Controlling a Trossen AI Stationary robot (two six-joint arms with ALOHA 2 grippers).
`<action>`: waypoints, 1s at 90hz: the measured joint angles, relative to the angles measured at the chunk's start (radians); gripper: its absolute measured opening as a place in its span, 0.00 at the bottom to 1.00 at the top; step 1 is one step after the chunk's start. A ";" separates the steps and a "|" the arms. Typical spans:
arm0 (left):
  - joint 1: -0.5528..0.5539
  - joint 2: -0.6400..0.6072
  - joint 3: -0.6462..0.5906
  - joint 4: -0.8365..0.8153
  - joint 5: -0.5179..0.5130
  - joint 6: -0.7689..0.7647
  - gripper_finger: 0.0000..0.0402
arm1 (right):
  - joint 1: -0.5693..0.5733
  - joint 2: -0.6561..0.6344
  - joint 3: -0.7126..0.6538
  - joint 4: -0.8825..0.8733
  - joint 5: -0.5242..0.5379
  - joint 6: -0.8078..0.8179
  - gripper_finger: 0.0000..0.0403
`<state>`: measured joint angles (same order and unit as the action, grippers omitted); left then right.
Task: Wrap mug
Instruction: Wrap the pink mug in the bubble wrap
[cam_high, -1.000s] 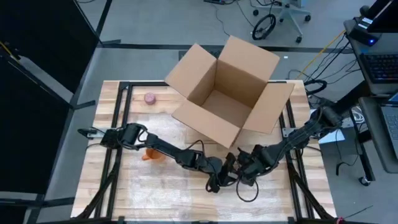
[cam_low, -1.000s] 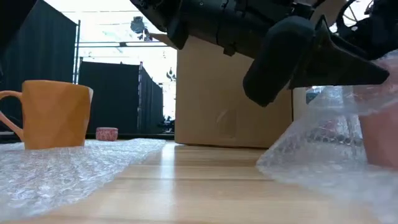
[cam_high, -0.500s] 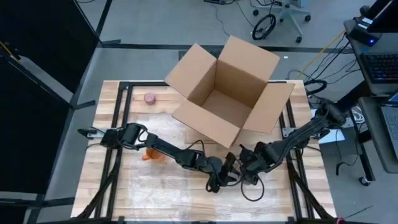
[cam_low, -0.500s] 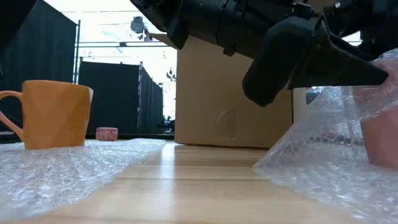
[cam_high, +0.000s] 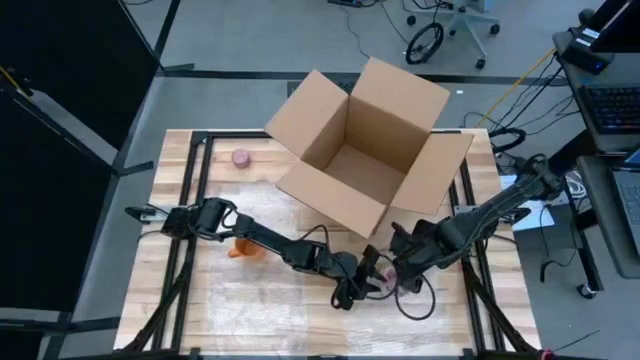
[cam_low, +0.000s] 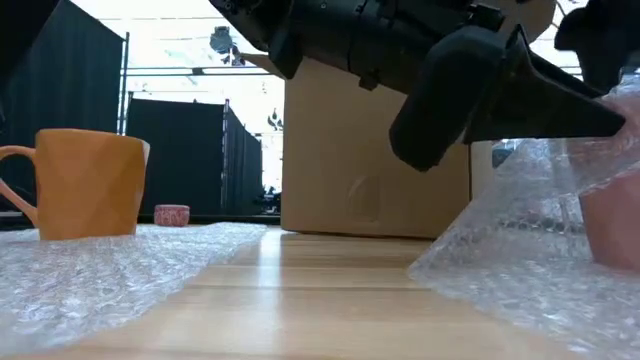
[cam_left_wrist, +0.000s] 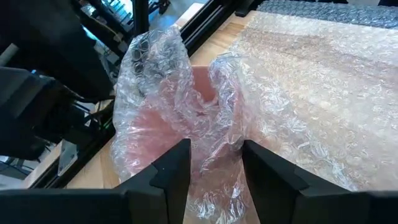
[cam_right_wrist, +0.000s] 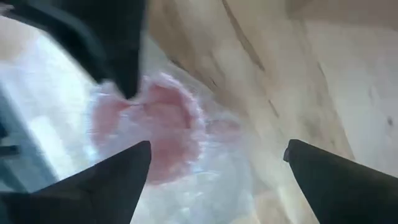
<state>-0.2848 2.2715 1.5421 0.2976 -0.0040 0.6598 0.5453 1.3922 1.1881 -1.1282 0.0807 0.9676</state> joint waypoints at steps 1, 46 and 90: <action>0.000 0.000 0.000 0.000 0.000 0.000 0.33 | 0.003 -0.001 0.000 0.005 -0.001 0.000 0.90; 0.000 0.000 0.000 0.000 0.000 -0.003 0.33 | 0.044 0.174 -0.081 0.072 0.052 0.097 0.90; -0.001 0.000 0.000 0.005 0.004 -0.001 0.33 | 0.016 0.284 -0.205 0.269 0.035 0.069 0.90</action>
<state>-0.2855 2.2715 1.5425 0.3023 0.0002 0.6587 0.5617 1.6763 0.9829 -0.8589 0.1154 1.0366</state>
